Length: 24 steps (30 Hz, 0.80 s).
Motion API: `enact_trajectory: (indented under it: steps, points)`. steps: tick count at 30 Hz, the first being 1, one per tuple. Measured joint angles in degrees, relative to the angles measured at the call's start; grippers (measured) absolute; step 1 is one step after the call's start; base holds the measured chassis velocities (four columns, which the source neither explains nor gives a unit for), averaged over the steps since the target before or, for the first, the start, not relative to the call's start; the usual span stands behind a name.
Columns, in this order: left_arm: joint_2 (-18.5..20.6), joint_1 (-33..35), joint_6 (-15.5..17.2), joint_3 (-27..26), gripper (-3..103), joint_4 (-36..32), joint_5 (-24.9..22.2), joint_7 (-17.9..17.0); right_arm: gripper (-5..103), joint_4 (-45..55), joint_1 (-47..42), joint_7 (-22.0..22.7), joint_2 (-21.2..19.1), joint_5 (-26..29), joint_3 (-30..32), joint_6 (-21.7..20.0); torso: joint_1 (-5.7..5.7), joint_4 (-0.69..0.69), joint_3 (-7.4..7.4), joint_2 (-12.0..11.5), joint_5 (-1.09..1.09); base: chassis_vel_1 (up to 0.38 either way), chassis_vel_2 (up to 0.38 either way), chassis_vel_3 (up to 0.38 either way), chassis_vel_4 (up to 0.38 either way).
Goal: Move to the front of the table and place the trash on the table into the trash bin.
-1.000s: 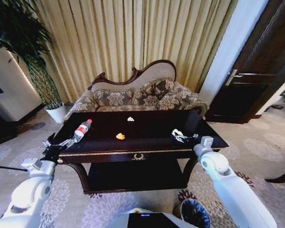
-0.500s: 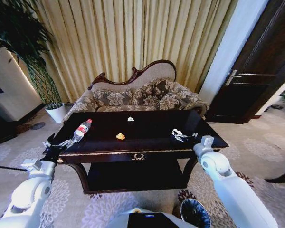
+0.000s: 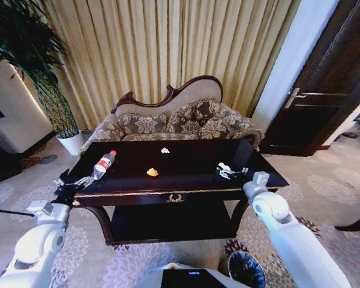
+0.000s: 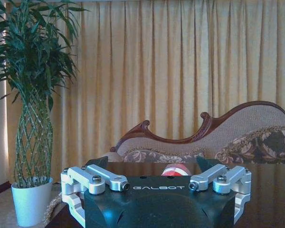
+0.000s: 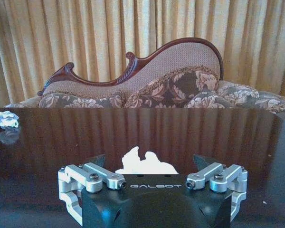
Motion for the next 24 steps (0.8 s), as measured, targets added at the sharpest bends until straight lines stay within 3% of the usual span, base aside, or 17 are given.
enact_trajectory:
  steps: [18, 24]
  points:
    - [-0.3, -0.2, -0.1, 0.1, 100, 0.3, 0.0, 0.1, 103, -1.9, 0.3, 0.0, 0.4, -0.4, -0.1, 0.0, 0.0, 0.0, 0.0, 0.0, 0.0, 0.0, 0.0, 0.0, 0.0]
    - [-0.4, -0.1, -0.1, 0.1, 100, 0.3, 0.0, 0.2, 88, -1.9, 0.0, 0.0, 0.5, -0.6, -0.1, 0.0, 0.0, 0.0, 0.0, 0.0, 0.0, 0.0, 0.0, 0.0, 0.0]
